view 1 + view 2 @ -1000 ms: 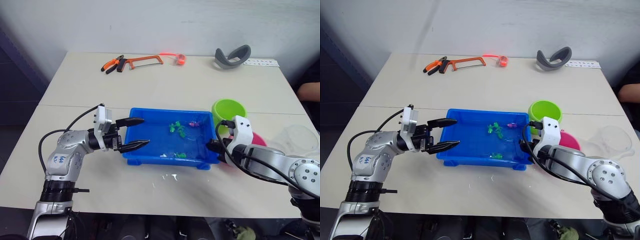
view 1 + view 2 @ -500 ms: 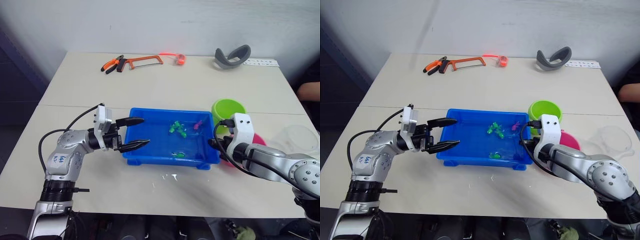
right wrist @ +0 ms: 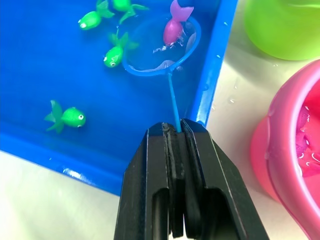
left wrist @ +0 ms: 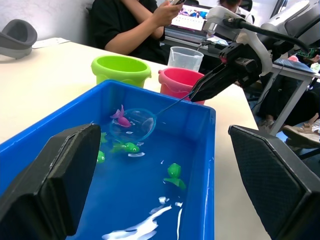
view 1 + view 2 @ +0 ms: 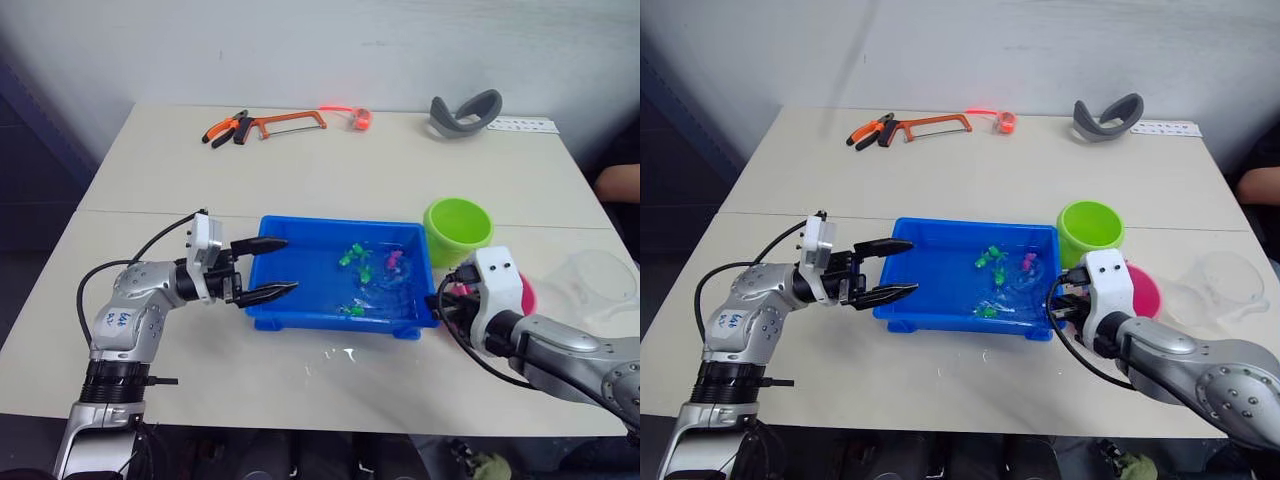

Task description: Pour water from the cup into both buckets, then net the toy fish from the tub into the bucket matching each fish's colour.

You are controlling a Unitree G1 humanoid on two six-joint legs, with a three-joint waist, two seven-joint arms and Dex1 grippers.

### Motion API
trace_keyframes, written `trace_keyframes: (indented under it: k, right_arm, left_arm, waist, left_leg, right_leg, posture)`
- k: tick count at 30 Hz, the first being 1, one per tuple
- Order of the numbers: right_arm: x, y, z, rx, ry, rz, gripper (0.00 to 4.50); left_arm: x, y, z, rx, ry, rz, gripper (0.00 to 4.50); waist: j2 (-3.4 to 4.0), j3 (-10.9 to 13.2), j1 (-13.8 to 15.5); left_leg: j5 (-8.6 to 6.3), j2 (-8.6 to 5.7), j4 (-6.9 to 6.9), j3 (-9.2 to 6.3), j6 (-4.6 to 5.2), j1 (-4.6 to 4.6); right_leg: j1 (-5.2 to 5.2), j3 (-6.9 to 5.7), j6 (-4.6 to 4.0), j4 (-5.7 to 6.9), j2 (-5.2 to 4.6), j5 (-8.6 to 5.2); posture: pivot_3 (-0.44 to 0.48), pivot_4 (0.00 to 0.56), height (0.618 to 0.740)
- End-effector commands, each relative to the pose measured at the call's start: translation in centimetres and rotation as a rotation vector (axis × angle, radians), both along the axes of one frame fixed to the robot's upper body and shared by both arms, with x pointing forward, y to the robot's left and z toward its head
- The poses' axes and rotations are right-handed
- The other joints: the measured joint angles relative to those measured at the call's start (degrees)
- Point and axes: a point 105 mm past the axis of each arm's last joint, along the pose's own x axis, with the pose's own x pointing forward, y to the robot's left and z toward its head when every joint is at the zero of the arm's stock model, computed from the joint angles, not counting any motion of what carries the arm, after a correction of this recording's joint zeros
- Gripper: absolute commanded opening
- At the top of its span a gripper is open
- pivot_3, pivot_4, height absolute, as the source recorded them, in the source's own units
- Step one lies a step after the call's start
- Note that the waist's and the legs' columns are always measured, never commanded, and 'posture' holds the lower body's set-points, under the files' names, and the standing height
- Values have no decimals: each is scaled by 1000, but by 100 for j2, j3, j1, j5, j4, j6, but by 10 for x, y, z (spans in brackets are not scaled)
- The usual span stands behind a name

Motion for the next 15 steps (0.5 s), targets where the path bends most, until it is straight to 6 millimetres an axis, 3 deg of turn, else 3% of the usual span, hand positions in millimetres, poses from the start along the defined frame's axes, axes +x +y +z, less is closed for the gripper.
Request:
trace_keyframes:
  k: [1, 8, 12, 15]
  right_arm:
    - [-5, -3, 15, -38, -89, 25, 0]
    - [-12, -5, 31, 25, -197, 40, 0]
    - [-26, -18, 48, 119, -283, 45, 0]
    - [-43, -15, 67, 175, -372, 136, 0]
  left_arm:
    - [-2, 2, 5, 2, -37, -20, 4452]
    - [-4, 1, 3, 3, -33, -53, 4452]
    - [-6, -6, 4, 11, -39, -113, 4452]
    - [-5, -11, 8, 6, -52, -151, 4452]
  waist:
    - [0, 0, 2]
    - [0, 0, 2]
    - [0, 0, 33]
    - [0, 0, 48]
  left_leg:
    - [0, -1, 0, 0, 0, 0]
    - [0, -1, 0, 0, 0, 2]
    - [0, -2, -1, -1, 0, 2]
    - [1, -7, -2, -2, 3, 0]
  right_leg:
    - [0, 0, 0, 0, 0, 0]
    - [2, 1, 0, 2, 1, 0]
    - [2, -1, 1, 1, 4, 0]
    - [5, -2, 5, -2, 5, 2]
  posture:
    - [0, 150, 740]
    - [0, 150, 740]
    - [0, 150, 740]
    - [0, 150, 740]
